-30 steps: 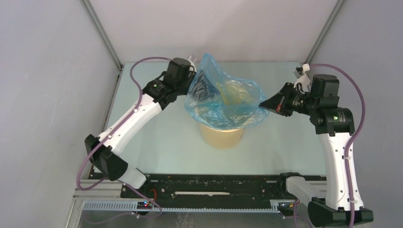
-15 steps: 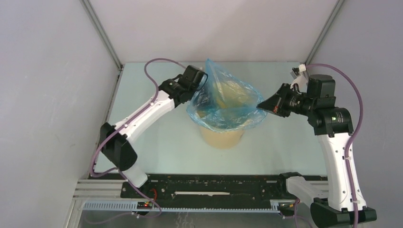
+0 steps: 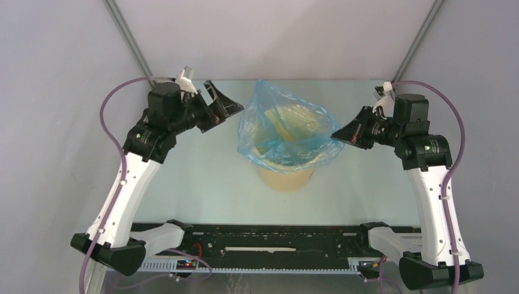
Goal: Put the trash bags into the trash bin
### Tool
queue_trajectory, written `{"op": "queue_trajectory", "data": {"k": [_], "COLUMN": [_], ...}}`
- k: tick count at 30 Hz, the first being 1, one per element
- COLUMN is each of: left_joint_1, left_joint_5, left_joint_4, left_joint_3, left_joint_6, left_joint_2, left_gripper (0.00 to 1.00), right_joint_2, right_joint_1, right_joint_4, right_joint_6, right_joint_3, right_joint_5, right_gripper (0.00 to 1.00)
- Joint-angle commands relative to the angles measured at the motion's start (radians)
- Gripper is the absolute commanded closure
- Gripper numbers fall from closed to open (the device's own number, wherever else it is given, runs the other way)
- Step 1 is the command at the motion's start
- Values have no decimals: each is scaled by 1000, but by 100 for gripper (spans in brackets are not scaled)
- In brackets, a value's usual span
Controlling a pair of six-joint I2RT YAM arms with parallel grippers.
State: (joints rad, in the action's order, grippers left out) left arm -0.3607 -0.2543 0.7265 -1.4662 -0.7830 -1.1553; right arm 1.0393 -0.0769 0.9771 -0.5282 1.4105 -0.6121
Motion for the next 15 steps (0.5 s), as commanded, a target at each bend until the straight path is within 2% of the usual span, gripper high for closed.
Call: {"op": "queue_trajectory", "data": {"k": [1,6,11,15], "left_joint_1": [-2,-41,-76,-91], "left_joint_5": [-208,-226,-188,-184], "left_joint_4": [-209,-243,-220,-184], "left_joint_3": [65,93,112,89], "left_joint_6": [-73,-67,-62,-52], "left_joint_2": [39,40,26,-31], "left_gripper": [0,2,27,58], "right_joint_2": [8,8,2,3], "right_joint_1": [7,8,8,9], "right_joint_4": [10,18,31,22], "right_joint_6": [36,43,48,42], "right_joint_3": [8,8,8,9], "right_joint_5": [-23,-25,-16,-24], "right_gripper": [100,100,100,100]}}
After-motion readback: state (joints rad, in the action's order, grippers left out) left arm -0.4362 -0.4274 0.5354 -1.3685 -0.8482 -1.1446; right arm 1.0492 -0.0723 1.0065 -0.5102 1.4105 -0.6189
